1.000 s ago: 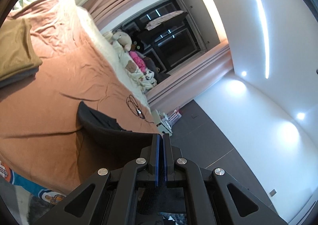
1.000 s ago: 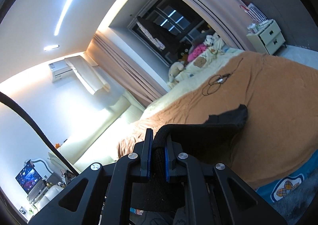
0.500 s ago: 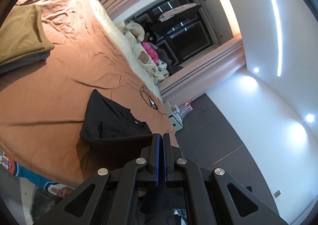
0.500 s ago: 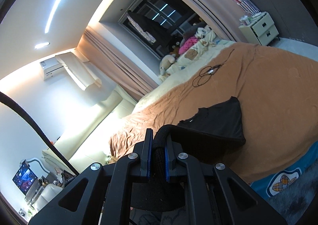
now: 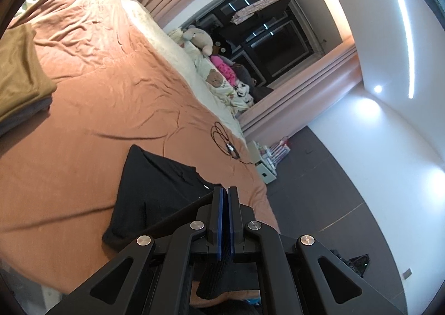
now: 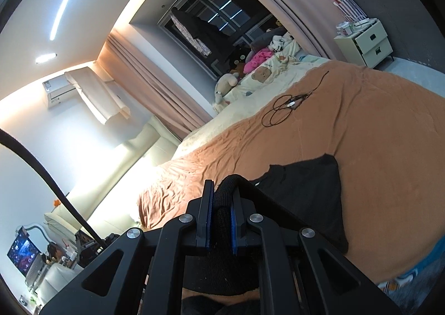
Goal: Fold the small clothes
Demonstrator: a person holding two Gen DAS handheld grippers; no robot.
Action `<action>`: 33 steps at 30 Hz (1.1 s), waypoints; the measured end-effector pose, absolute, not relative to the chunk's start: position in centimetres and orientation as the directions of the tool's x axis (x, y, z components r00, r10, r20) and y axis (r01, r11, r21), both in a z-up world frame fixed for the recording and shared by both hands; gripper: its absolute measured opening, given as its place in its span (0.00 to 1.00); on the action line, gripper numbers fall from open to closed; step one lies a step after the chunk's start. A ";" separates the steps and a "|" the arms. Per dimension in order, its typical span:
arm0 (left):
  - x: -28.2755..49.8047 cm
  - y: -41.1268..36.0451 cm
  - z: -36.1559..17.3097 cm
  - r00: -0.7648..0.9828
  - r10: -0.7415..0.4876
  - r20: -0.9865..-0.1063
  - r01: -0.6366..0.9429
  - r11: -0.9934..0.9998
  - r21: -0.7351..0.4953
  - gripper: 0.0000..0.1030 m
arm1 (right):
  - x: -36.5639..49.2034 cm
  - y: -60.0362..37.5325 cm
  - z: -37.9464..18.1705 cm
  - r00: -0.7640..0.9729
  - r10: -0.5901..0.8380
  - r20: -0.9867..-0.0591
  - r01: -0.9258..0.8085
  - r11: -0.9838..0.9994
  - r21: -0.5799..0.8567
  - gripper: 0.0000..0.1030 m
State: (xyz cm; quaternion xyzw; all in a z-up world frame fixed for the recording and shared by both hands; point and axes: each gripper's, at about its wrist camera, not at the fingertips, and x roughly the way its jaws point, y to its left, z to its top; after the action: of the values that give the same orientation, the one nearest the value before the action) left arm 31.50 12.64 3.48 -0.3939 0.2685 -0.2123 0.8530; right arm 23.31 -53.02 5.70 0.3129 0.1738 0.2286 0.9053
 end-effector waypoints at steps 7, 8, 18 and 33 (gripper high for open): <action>36.4 11.9 3.6 0.763 -0.544 -0.350 0.109 0.641 -0.759 0.02 | 26.9 -52.3 6.4 0.837 0.507 -0.205 -0.276 0.716 0.642 0.06; 37.3 11.7 3.4 0.762 -0.539 -0.360 0.100 0.647 -0.756 0.02 | 27.6 -52.2 6.6 0.838 0.503 -0.212 -0.269 0.718 0.642 0.06; 43.3 11.0 0.5 0.736 -0.498 -0.459 0.026 0.699 -0.715 0.03 | 32.1 -50.1 6.5 0.827 0.484 -0.288 -0.216 0.745 0.632 0.07; 51.5 9.4 -8.5 0.634 -0.475 -0.610 -0.070 0.750 -0.657 0.03 | 40.7 -47.5 5.7 0.784 0.440 -0.439 -0.085 0.776 0.626 0.07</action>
State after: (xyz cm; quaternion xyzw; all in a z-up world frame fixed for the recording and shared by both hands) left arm 51.50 9.45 -8.50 -0.3321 0.4103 -0.1205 0.8407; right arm 40.70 -47.54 5.67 0.3012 0.2945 0.1465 0.8950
